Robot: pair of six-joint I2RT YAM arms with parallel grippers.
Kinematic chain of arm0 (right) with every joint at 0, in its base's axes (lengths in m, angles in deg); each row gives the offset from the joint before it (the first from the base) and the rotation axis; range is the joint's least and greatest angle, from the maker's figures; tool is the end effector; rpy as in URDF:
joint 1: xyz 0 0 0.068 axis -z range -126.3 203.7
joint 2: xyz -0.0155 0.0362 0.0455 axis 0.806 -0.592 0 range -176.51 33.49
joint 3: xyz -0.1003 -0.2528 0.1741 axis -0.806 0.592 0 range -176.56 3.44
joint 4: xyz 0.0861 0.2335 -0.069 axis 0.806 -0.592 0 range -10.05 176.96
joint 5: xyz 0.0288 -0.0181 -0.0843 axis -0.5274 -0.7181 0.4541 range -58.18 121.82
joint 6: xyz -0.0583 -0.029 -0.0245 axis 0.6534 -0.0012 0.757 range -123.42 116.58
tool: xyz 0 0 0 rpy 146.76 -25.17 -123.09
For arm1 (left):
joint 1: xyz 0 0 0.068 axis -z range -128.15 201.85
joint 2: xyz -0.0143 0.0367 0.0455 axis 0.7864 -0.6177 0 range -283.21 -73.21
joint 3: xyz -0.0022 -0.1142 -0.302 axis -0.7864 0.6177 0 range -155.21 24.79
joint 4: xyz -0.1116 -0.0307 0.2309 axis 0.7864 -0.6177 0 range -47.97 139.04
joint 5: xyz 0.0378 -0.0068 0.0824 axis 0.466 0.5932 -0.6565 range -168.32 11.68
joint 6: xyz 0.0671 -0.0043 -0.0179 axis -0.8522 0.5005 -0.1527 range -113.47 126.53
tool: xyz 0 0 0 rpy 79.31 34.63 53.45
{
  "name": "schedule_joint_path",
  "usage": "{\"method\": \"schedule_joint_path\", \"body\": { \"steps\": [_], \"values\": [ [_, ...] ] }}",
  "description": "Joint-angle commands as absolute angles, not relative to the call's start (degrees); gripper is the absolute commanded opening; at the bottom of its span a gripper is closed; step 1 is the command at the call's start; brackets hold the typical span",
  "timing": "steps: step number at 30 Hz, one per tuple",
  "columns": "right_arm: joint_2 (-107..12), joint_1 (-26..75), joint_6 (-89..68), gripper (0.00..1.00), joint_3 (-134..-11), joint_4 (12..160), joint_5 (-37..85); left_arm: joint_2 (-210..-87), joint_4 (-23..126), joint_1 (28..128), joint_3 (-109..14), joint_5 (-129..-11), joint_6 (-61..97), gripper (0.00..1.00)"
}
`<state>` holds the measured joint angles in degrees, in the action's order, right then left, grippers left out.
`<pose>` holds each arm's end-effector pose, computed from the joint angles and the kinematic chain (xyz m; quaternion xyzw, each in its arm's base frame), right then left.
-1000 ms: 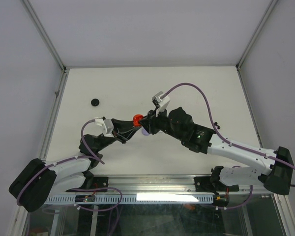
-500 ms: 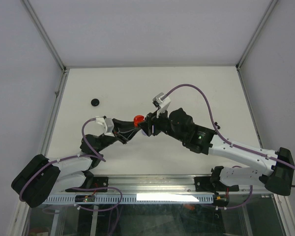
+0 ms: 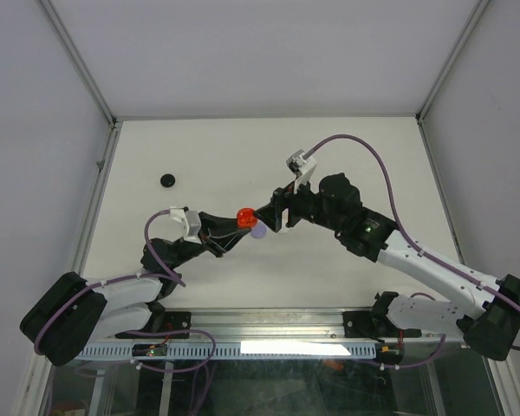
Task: Insert the wireless bluetooth earbuds into the charging case
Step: Close the charging case.
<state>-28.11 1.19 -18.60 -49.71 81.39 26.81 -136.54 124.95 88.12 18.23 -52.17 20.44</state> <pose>0.1447 0.1968 0.3834 -0.2775 0.7373 0.3712 0.4915 0.1295 -0.1260 0.2672 0.2903 0.5182 -0.4554 0.6632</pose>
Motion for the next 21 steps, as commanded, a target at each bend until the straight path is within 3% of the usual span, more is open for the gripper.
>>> {"method": "schedule_joint_path", "body": {
  "steps": [1, 8, 21],
  "values": [
    [-29.05, 5.45, -20.34, 0.72, -52.71, 82.83, 9.15, -137.1, 129.01, 87.58, 17.08, -47.66, 22.24, 0.04],
    [-32.53, 8.37, -22.61, 0.78, -52.0, 87.29, -2.85, -138.32, 128.82, 87.66, 14.37, -44.07, 23.9, 0.04],
    [-34.17, 10.37, -25.32, 0.74, -50.02, 93.78, -14.7, -141.08, 128.62, 87.56, 13.51, -45.08, 29.56, 0.04]
  ]
}}
